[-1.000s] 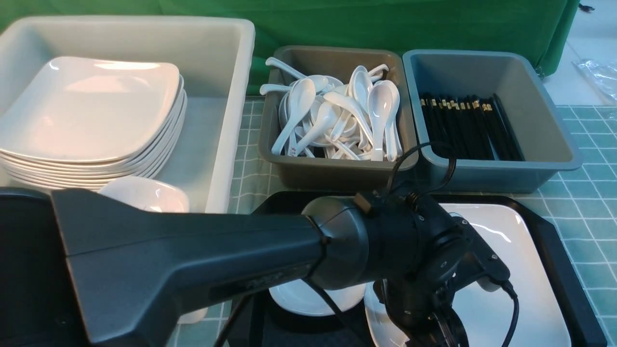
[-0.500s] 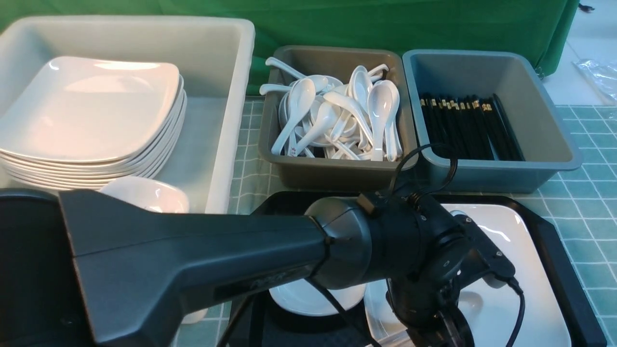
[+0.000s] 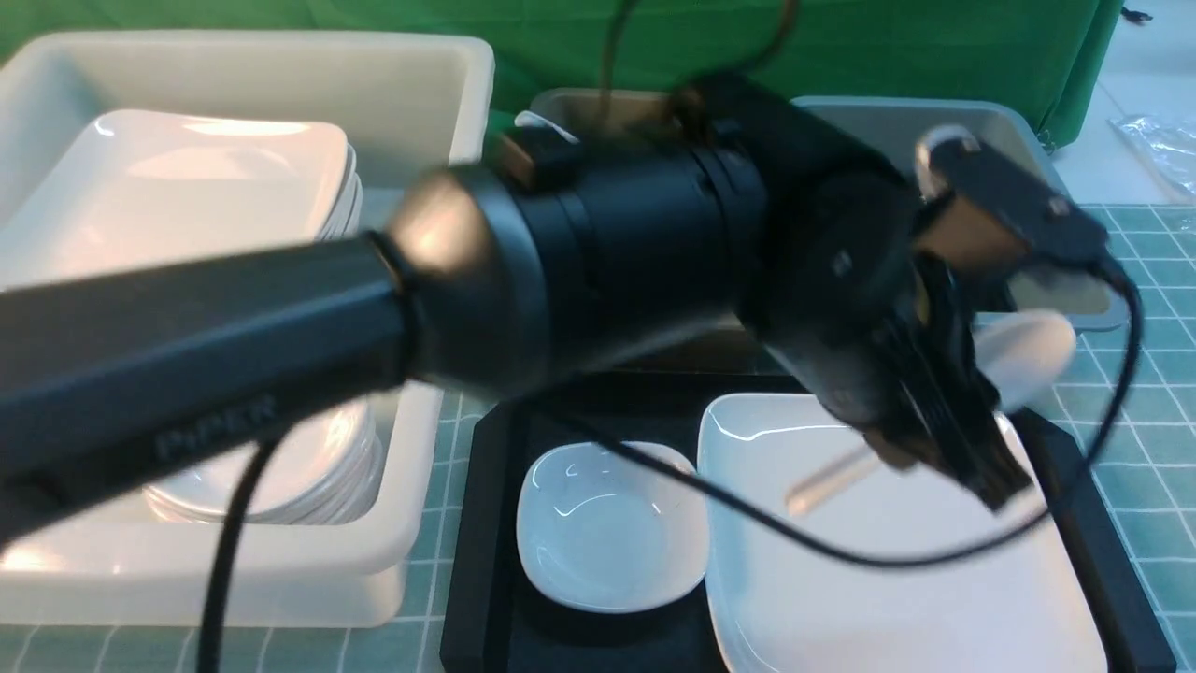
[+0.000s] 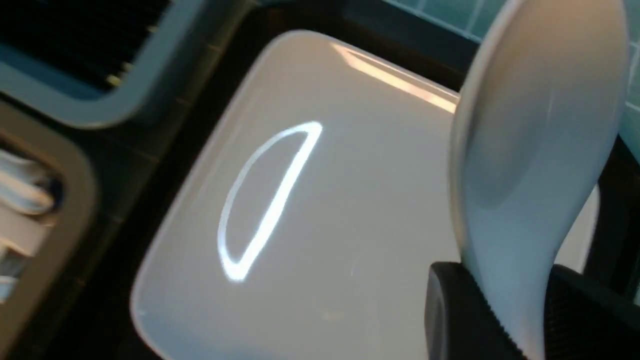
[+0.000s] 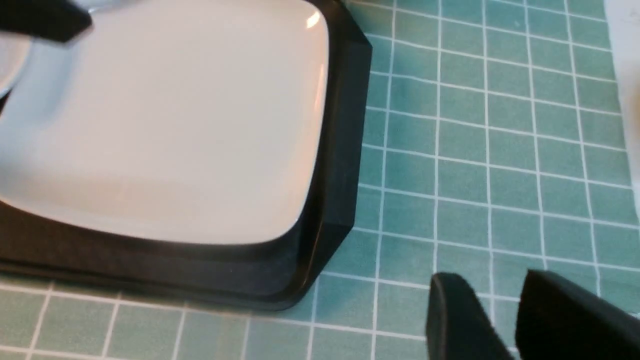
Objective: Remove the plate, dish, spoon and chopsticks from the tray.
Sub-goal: Use the left arm to put the soup spoon into the small storage box in the middle, then use the left arm to grab a plate from the dinner plate
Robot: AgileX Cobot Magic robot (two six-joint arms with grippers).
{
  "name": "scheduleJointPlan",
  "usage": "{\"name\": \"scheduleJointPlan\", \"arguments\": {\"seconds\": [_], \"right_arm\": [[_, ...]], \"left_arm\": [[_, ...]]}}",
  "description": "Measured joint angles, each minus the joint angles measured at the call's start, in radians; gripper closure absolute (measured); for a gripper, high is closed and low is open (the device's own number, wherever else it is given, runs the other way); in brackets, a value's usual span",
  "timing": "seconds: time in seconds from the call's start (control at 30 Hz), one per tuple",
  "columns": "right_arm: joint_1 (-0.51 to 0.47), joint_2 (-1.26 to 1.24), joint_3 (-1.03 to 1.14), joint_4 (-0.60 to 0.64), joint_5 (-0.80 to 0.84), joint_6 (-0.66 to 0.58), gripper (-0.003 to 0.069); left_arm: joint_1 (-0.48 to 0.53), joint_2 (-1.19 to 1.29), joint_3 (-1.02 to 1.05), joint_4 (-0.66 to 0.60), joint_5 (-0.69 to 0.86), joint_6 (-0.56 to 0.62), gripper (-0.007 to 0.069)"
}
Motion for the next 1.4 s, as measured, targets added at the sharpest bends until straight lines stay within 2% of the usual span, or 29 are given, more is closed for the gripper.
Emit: {"name": "scheduleJointPlan", "arguments": {"seconds": [0.17, 0.43, 0.7, 0.83, 0.9, 0.97, 1.03, 1.1, 1.23, 1.3, 1.4], "right_arm": [[0.0, 0.0, 0.0, 0.0, 0.0, 0.003, 0.0431], [0.0, 0.0, 0.0, 0.0, -0.025, 0.003, 0.0431], [0.0, 0.0, 0.0, 0.0, -0.06, 0.003, 0.0431], [0.0, 0.0, 0.0, 0.0, -0.06, 0.003, 0.0431], [0.0, 0.0, 0.0, 0.0, -0.06, 0.003, 0.0431], [0.0, 0.0, 0.0, 0.002, -0.06, 0.004, 0.0431], [0.0, 0.0, 0.0, 0.002, -0.059, 0.004, 0.0431], [0.0, 0.0, 0.0, 0.005, -0.052, 0.004, 0.0431], [0.0, 0.0, 0.0, 0.007, -0.044, 0.004, 0.0431], [0.0, 0.0, 0.0, 0.008, -0.044, 0.004, 0.0431], [0.0, 0.0, 0.0, 0.008, -0.044, 0.004, 0.0427]], "left_arm": [[0.136, -0.001, -0.031, 0.01, -0.077, 0.0, 0.0449], [0.367, 0.119, -0.113, -0.044, -0.324, 0.0, 0.0449], [0.499, 0.317, -0.284, -0.053, -0.388, -0.035, 0.0449], [0.52, 0.373, -0.33, -0.044, -0.394, -0.05, 0.0429], [0.519, 0.386, -0.336, -0.021, -0.389, -0.05, 0.0377], [0.519, 0.39, -0.336, -0.014, -0.377, -0.05, 0.0284], [0.519, 0.389, -0.336, -0.013, -0.368, -0.05, 0.0235], [0.519, 0.375, -0.337, -0.025, -0.337, -0.051, 0.015], [0.519, 0.306, -0.337, -0.062, -0.243, -0.051, 0.0088], [0.519, 0.28, -0.337, -0.064, -0.21, -0.051, 0.0095], [0.511, 0.17, -0.34, -0.066, -0.07, -0.008, 0.0251]]}}
